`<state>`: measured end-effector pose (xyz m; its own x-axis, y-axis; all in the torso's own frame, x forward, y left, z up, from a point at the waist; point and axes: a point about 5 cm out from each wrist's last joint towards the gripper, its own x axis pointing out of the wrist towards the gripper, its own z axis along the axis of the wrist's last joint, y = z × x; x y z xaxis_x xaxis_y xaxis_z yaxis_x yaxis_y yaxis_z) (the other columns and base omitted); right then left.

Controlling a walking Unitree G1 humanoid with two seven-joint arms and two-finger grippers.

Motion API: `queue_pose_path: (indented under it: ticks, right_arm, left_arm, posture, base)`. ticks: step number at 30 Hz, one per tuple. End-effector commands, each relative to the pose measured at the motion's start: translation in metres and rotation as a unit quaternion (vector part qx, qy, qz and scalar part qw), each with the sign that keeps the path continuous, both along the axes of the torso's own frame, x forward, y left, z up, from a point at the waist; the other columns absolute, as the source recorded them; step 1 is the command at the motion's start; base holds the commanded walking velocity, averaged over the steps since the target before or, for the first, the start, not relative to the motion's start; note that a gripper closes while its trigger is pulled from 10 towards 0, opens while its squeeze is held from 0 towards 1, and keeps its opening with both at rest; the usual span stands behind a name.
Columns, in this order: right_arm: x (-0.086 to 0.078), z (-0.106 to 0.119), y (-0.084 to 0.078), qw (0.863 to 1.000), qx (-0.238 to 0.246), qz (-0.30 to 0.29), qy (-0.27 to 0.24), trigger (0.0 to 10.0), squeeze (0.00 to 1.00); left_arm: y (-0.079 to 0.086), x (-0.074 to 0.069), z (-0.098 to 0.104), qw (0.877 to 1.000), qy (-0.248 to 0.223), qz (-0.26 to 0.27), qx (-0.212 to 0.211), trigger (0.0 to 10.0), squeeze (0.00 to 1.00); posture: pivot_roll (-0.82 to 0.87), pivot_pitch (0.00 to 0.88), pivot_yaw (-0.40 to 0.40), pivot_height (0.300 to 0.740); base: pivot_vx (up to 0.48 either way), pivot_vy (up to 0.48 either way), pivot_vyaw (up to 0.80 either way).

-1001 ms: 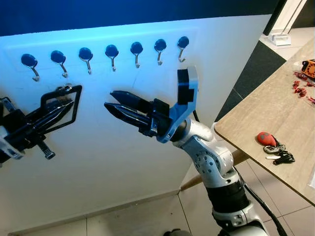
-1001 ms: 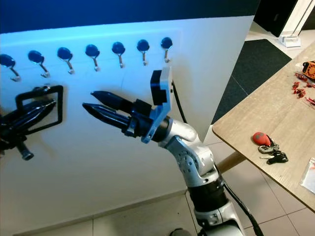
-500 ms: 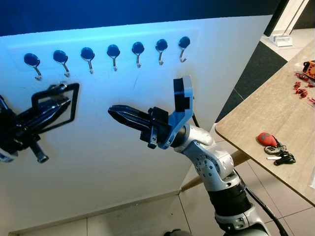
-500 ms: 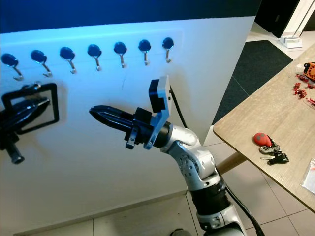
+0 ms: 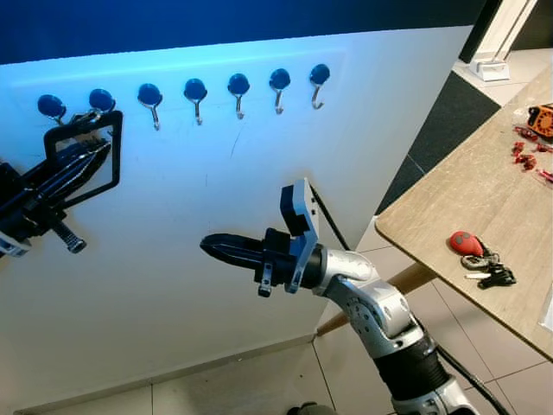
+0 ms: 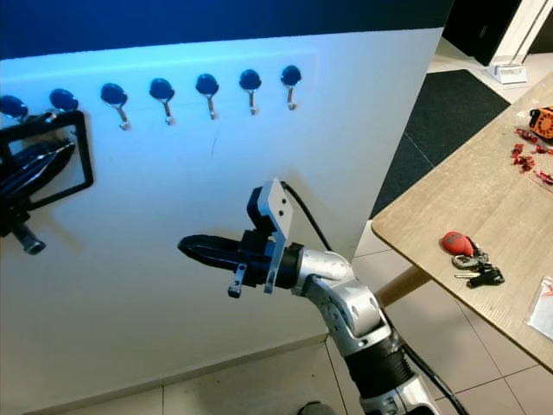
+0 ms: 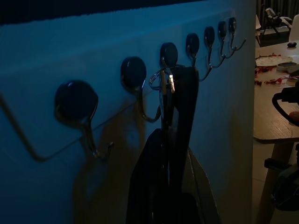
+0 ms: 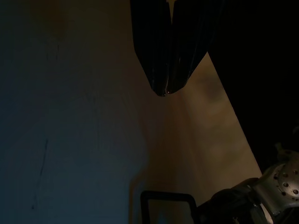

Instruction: Hang keys on a hook

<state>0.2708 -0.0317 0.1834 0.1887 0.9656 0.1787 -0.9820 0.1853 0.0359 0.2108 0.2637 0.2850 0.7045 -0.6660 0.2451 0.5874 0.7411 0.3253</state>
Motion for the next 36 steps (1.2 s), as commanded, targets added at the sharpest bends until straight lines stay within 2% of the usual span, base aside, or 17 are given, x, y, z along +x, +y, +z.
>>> queue_pose_path:
  ticks: [1,9,18,20,21,22,23,25,27,28,29,31,32,33,35,36]
  right_arm:
    - [-0.002,-0.007,0.001,1.0,-0.007,0.0,0.006,10.0,0.0]
    - [0.0,-0.011,0.003,1.0,-0.013,-0.006,0.003,10.0,0.0]
    - [0.001,-0.015,0.004,1.0,-0.02,-0.011,0.005,10.0,0.0]
    - [0.001,-0.025,0.003,0.999,-0.041,-0.013,0.009,10.0,0.0]
    - [0.001,-0.042,0.0,0.996,-0.081,-0.019,0.019,10.0,0.0]
    - [0.001,-0.042,0.0,0.996,-0.081,-0.019,0.019,10.0,0.0]
    - [-0.002,-0.059,-0.003,0.991,-0.128,-0.014,0.022,10.0,0.0]
    - [-0.008,-0.08,-0.008,0.983,-0.18,-0.002,0.032,10.0,0.0]
    - [-0.013,-0.098,-0.013,0.975,-0.217,0.003,0.05,10.0,0.0]
    - [-0.013,-0.098,-0.013,0.975,-0.217,0.003,0.05,10.0,0.0]
    - [-0.02,-0.126,-0.022,0.958,-0.277,0.006,0.074,10.0,0.0]
    - [-0.026,-0.145,-0.031,0.943,-0.321,0.007,0.086,10.0,0.0]
    - [-0.029,-0.168,-0.044,0.92,-0.379,-0.017,0.1,10.0,0.0]
    - [-0.029,-0.168,-0.044,0.92,-0.379,-0.017,0.1,10.0,0.0]
    - [-0.034,-0.19,-0.059,0.898,-0.413,-0.051,0.142,10.0,0.0]
    - [-0.039,-0.204,-0.069,0.881,-0.439,-0.07,0.161,10.0,0.0]
  left_arm:
    - [0.004,-0.001,0.001,1.0,0.004,0.008,0.012,10.0,0.0]
    - [-0.006,0.001,-0.017,0.998,0.045,-0.032,0.001,10.0,0.0]
    - [-0.011,0.004,-0.025,0.998,0.054,-0.044,-0.007,10.0,0.0]
    - [-0.013,0.006,-0.025,0.997,0.053,-0.048,-0.01,10.0,0.0]
    - [-0.016,0.009,-0.025,0.997,0.051,-0.051,-0.015,10.0,0.0]
    - [-0.016,0.009,-0.025,0.997,0.051,-0.051,-0.015,10.0,0.0]
    - [-0.017,0.01,-0.024,0.997,0.049,-0.053,-0.017,10.0,0.0]
    - [-0.019,0.012,-0.024,0.997,0.047,-0.054,-0.019,10.0,0.0]
    - [-0.02,0.013,-0.023,0.997,0.045,-0.055,-0.021,10.0,0.0]
    - [-0.02,0.013,-0.023,0.997,0.045,-0.055,-0.021,10.0,0.0]
    - [-0.021,0.014,-0.023,0.997,0.044,-0.057,-0.021,10.0,0.0]
    - [-0.021,0.014,-0.023,0.997,0.043,-0.058,-0.021,10.0,0.0]
    - [-0.021,0.015,-0.022,0.997,0.042,-0.059,-0.021,10.0,0.0]
    - [-0.021,0.015,-0.022,0.997,0.042,-0.059,-0.021,10.0,0.0]
    - [-0.021,0.015,-0.022,0.997,0.041,-0.058,-0.021,10.0,0.0]
    - [-0.021,0.016,-0.022,0.997,0.04,-0.058,-0.022,10.0,0.0]
  posture:
    - [0.0,0.092,-0.011,0.74]
    - [0.0,0.09,-0.014,0.74]
    - [0.0,0.086,-0.014,0.74]
    - [0.0,0.085,-0.013,0.74]
    - [0.0,0.085,-0.013,0.74]
    - [0.0,0.085,-0.013,0.74]
    - [-0.01,0.088,-0.01,0.74]
    - [-0.01,0.089,-0.007,0.74]
    - [-0.01,0.091,-0.006,0.74]
    - [-0.01,0.091,-0.006,0.74]
    - [-0.01,0.092,-0.004,0.74]
    - [-0.01,0.09,-0.002,0.74]
    - [-0.01,0.092,-0.004,0.74]
    - [-0.01,0.092,-0.004,0.74]
    - [-0.02,0.09,-0.001,0.74]
    - [-0.02,0.091,-0.003,0.74]
  base:
    - [0.0,0.0,0.0]
    - [0.0,0.0,0.0]
    - [0.0,0.0,0.0]
    - [0.0,0.0,0.0]
    - [0.0,0.0,0.0]
    - [0.0,0.0,0.0]
    - [0.0,0.0,0.0]
    - [0.0,0.0,0.0]
    - [0.0,0.0,0.0]
    - [0.0,0.0,0.0]
    - [0.0,0.0,0.0]
    - [0.0,0.0,0.0]
    - [0.0,0.0,0.0]
    - [0.0,0.0,0.0]
    - [0.0,0.0,0.0]
    - [0.0,0.0,0.0]
